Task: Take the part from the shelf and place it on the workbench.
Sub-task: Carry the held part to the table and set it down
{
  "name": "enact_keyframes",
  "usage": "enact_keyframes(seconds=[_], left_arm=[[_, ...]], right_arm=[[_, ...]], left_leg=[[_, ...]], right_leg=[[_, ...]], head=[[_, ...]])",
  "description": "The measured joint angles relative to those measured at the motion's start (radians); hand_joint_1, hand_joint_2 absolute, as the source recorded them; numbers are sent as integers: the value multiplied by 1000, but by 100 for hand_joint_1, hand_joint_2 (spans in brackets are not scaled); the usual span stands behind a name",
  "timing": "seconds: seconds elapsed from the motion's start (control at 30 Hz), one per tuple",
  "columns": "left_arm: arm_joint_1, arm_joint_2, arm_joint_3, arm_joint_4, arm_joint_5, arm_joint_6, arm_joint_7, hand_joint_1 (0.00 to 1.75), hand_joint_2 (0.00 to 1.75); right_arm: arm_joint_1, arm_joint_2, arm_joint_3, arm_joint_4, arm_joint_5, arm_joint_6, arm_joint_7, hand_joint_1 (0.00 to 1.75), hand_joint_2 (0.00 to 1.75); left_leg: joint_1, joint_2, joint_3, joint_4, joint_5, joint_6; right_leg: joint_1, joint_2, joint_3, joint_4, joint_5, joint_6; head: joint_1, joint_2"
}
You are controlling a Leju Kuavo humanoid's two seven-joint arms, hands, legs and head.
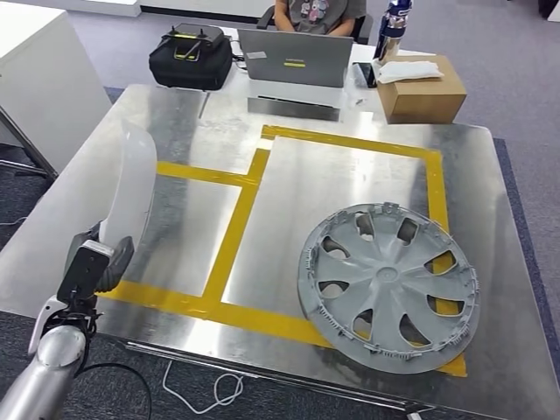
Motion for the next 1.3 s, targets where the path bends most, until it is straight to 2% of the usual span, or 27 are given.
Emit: enact_keyframes(seconds=[0.13,0.23,0.67,0.9,1.3], left_arm=[[-11,2,-4,15,-40,-8,35,175,175],[-23,8,-10,27,-81,-32,75,175,175],[-120,56,-92,100,-226,-148,174,175,175],[-166,71,-123,118,-242,-171,182,175,175],[-193,96,-159,127,-267,-194,218,175,175]], right_arm=[[0,0,-3,2,0,0,0,0,175],[-1,0,-3,4,-2,-3,3,0,175],[-34,0,-16,36,35,50,-15,0,175],[-55,0,-28,63,56,71,-30,0,175],[-77,0,-46,97,81,83,-62,0,175]], left_leg=[[0,0,-20,34,-13,8],[-1,0,-28,46,-18,10],[0,0,-28,46,-17,9],[0,0,-28,44,-17,8],[0,0,-28,43,-16,8]], right_leg=[[-1,0,-15,26,-9,12],[-1,0,-22,35,-13,15],[-1,0,-24,37,-12,17],[-1,0,-24,37,-12,17],[-1,0,-25,36,-12,16]], head=[[0,0],[0,0],[0,0],[-1,0],[0,0]])
